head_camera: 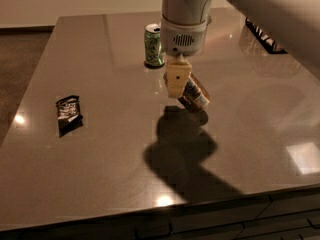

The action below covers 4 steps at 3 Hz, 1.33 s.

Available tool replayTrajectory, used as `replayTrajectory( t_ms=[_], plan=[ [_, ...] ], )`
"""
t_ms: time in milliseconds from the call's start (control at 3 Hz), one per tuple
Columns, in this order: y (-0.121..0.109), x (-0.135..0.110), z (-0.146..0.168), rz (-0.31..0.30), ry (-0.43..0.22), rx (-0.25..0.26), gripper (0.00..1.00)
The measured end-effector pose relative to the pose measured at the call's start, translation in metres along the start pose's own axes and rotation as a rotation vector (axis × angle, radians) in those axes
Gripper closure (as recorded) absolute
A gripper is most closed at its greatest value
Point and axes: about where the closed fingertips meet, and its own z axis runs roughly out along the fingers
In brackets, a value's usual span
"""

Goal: Knock orange can over

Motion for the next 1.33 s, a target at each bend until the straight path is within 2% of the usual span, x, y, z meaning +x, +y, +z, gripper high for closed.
replayTrajectory(
  t_ms=[667,1000,1333],
  plan=[
    [0.009,-0.019,0.023,-0.131,0.001,-0.071,0.12],
    [0.002,-0.024,0.023,-0.13,-0.019,-0.042,0.0],
    [0.002,-0.024,0.023,-0.13,-0.019,-0.042,0.0]
  ],
)
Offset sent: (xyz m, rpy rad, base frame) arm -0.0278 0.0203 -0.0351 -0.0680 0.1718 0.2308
